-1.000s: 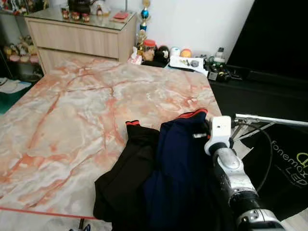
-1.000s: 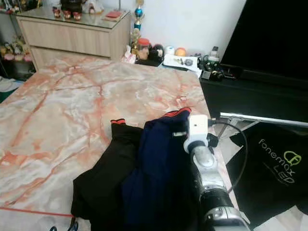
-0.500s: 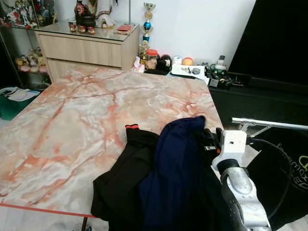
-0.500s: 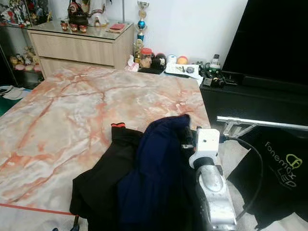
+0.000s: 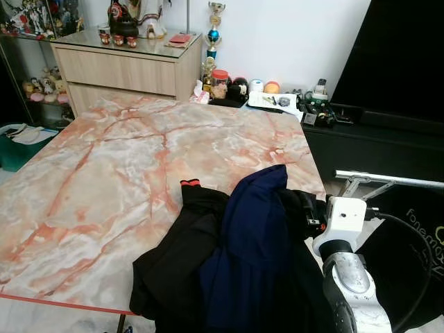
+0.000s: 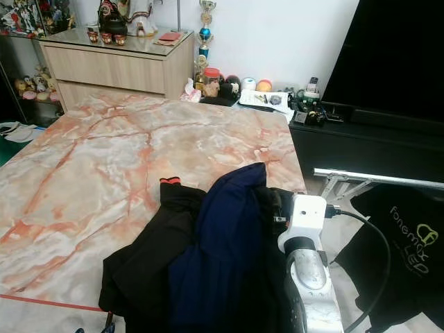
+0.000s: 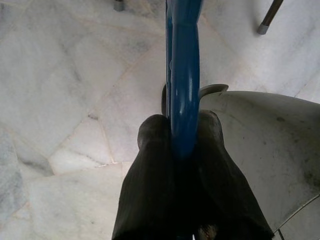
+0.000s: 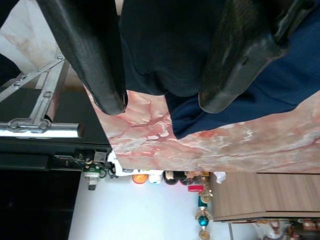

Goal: Hang hanger

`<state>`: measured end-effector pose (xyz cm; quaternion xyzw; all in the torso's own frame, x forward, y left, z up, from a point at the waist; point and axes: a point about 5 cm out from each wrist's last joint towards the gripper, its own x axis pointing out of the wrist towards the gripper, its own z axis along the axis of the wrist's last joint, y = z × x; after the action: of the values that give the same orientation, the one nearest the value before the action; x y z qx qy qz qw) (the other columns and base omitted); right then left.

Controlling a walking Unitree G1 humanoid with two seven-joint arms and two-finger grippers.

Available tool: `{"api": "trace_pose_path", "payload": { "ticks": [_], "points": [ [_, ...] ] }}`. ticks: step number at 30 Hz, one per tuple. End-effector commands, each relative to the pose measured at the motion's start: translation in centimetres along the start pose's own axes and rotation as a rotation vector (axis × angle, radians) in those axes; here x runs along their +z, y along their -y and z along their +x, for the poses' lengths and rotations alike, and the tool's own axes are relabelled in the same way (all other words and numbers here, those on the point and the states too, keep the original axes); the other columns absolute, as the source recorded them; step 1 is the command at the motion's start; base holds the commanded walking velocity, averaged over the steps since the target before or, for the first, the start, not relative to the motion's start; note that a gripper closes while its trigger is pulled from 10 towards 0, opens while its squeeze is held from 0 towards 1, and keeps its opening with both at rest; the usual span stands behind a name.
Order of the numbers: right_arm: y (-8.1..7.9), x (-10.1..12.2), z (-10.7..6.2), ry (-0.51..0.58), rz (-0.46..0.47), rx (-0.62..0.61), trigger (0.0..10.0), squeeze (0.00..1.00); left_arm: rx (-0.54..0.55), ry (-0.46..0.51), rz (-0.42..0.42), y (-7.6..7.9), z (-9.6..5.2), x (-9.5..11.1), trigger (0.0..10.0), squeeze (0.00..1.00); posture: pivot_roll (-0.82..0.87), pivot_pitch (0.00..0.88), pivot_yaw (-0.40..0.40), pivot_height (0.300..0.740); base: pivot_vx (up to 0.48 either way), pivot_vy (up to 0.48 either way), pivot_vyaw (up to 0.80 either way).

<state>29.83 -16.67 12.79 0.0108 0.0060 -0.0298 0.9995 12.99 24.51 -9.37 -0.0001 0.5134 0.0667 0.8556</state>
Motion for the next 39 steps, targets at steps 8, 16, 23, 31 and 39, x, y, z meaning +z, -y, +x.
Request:
{"api": "trace_pose_path", "payload": {
  "ticks": [8,16,23,31,39],
  "points": [
    [0.2,-0.2,0.2,-0.016,-0.008,-0.006,10.0,0.0,-0.001,-0.016,0.015,-0.1,0.0,-0.2,10.0,0.0,0.15,0.0,-0.095,0.74,0.0,0.0,0.0],
    [0.2,-0.4,0.2,-0.024,-0.01,-0.004,10.0,0.0,-0.01,-0.015,0.031,0.0,0.0,-0.1,10.0,0.0,0.15,0.0,-0.095,0.74,0.0,0.0,0.0],
    [0.1,-0.6,0.3,-0.031,-0.008,0.005,10.0,0.0,-0.013,-0.015,0.036,0.0,0.0,0.0,10.0,0.0,0.15,0.0,-0.096,0.74,0.0,-0.19,0.0],
    [-0.2,-0.6,0.4,-0.03,-0.006,0.018,10.0,0.0,-0.006,-0.014,0.008,0.0,0.0,-0.1,10.0,0.0,0.15,0.0,-0.094,0.74,0.0,0.0,0.0],
    [-0.4,-0.8,0.3,-0.036,-0.002,0.019,10.0,0.0,-0.011,-0.017,0.01,-0.1,0.0,-0.1,10.0,0.0,0.15,0.0,-0.088,0.74,0.0,0.0,0.0]
  ]
}}
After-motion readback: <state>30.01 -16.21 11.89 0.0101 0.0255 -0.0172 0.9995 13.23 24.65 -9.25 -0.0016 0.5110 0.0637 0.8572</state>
